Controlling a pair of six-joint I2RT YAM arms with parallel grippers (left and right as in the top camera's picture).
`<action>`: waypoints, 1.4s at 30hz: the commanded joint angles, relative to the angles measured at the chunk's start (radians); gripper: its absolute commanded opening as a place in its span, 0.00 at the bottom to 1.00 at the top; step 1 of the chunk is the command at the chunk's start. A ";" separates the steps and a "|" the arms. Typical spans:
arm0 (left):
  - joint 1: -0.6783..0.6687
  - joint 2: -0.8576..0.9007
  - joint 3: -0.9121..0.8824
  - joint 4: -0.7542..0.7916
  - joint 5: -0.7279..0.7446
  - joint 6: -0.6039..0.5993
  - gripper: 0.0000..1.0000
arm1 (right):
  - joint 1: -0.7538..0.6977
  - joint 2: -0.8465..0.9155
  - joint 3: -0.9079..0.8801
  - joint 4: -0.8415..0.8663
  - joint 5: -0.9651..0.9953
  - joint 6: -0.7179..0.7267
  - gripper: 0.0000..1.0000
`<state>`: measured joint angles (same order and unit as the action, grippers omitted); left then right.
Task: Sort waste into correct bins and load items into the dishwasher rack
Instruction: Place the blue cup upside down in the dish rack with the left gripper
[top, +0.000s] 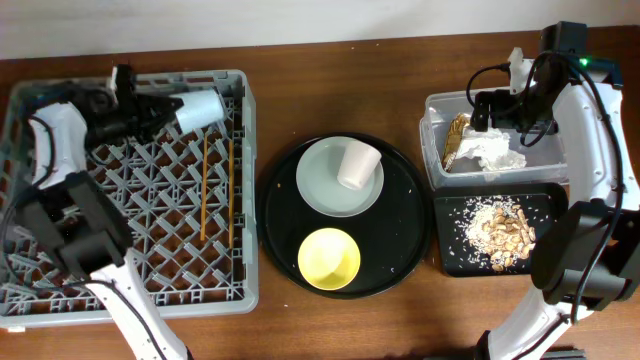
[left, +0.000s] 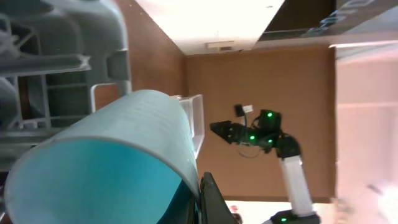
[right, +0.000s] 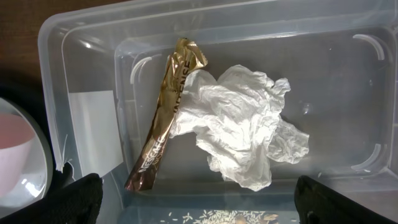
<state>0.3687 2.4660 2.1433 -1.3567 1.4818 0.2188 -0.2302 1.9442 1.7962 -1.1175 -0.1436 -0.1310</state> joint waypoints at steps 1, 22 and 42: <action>-0.031 0.029 0.000 -0.003 0.061 0.026 0.00 | -0.006 -0.007 -0.003 0.000 -0.002 0.009 0.99; -0.016 -0.360 0.457 -0.330 -0.797 -0.214 0.84 | -0.006 -0.007 -0.003 0.000 -0.002 0.009 0.99; -1.053 0.057 0.286 -0.152 -1.448 -0.440 0.93 | -0.006 -0.007 -0.003 0.000 -0.002 0.009 0.99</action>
<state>-0.6792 2.5023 2.5092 -1.5558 0.0662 -0.1802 -0.2306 1.9442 1.7962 -1.1172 -0.1436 -0.1307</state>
